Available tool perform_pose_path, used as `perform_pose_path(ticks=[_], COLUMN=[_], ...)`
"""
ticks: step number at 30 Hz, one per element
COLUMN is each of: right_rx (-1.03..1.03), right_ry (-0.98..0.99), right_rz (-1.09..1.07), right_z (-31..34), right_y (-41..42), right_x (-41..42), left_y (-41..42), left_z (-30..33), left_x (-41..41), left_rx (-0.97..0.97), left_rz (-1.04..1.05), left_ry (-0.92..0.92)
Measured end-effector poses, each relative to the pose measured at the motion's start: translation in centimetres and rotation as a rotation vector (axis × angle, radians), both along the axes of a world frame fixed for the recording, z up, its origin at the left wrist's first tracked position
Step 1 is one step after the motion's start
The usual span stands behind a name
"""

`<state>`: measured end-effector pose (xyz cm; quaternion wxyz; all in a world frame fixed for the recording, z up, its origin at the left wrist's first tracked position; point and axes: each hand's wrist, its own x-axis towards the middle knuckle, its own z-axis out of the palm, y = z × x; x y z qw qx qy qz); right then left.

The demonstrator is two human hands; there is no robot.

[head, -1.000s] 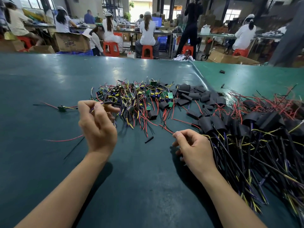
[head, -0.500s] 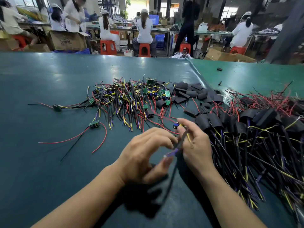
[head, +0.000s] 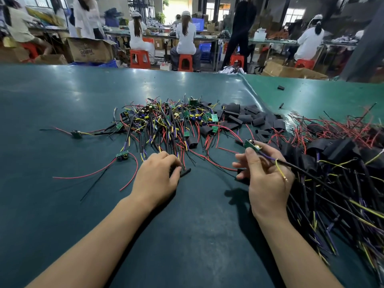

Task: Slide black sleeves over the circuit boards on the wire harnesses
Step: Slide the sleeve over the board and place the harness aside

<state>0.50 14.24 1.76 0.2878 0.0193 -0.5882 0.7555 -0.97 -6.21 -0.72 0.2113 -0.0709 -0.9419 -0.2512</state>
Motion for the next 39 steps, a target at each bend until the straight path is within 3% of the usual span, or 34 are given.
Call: perform_pose_path(ticks=[7, 15, 23, 28, 32, 39], right_rx=[-0.069, -0.02, -0.118, -0.143, -0.13, -0.098], right_ry=[0.007, 0.124, 0.133, 0.125, 0.14, 0.113], right_rz=[-0.086, -0.186, -0.274, -0.291, -0.299, -0.3], right_z=[0.0, 0.3, 0.8, 0.6, 0.5, 0.2], right_y=[0.7, 0.9, 1.4, 1.4, 1.2, 0.9], right_x=[-0.1, 1.0, 1.0, 0.8, 0.7, 0.4], left_y=[0.3, 4.0, 9.7, 12.9, 13.7, 14.6], left_z=[0.1, 2.3, 4.6, 2.9, 1.7, 1.1], left_x=[1.1, -0.8, -10.4, -15.7, -18.4, -19.9], left_rx=[-0.01, -0.197, -0.165, -0.109, -0.167, -0.437], left_rz=[-0.121, -0.222, -0.28, -0.193, -0.182, -0.105], left_ry=[0.126, 0.238, 0.012, -0.093, -0.13, -0.072])
